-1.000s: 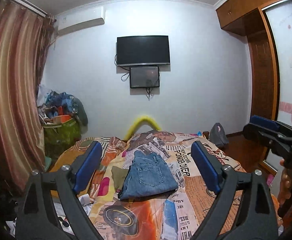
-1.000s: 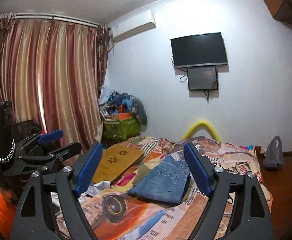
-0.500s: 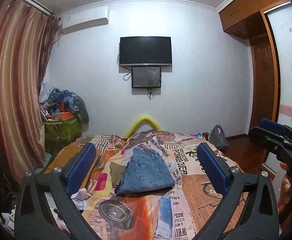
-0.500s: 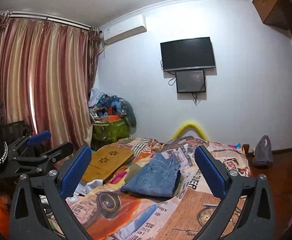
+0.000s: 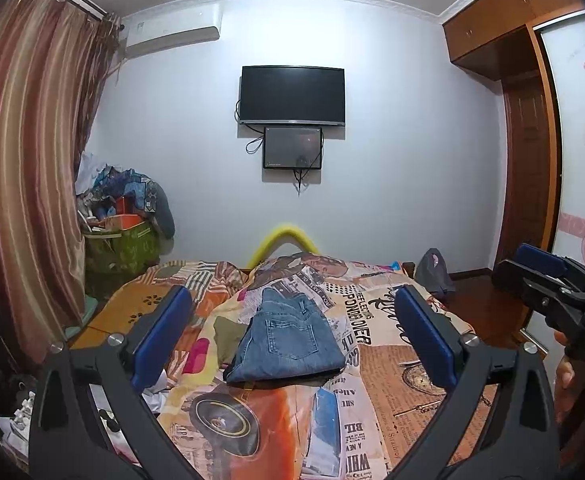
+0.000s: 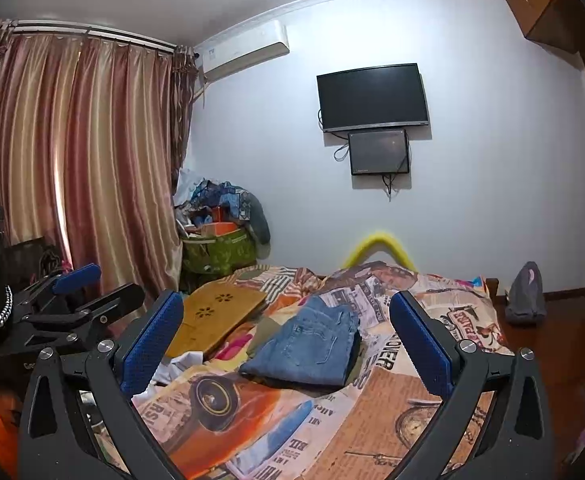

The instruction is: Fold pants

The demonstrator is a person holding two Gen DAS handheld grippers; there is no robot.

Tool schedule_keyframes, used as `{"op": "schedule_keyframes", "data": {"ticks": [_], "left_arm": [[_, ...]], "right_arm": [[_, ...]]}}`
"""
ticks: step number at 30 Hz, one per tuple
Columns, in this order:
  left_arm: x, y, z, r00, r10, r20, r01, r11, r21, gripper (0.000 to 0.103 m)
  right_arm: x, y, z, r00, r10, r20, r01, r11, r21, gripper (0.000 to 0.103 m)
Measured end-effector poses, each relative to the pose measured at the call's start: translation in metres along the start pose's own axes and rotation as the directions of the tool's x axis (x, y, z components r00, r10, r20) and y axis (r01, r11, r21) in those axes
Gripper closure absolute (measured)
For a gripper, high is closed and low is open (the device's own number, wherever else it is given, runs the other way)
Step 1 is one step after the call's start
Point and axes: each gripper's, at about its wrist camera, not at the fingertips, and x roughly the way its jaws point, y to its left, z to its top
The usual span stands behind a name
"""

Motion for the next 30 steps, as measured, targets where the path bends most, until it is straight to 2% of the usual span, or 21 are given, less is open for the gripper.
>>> {"op": "schedule_keyframes", "data": {"ticks": [30], "left_arm": [[0.0010,-0.0029,-0.0054,1.000,-0.028,-0.004,0.028,1.000,-0.004,0.001]], "right_arm": [[-0.0020,0.0028,0.0029,1.000,-0.011,-0.006,0.011,1.000,-0.017,0.000]]}}
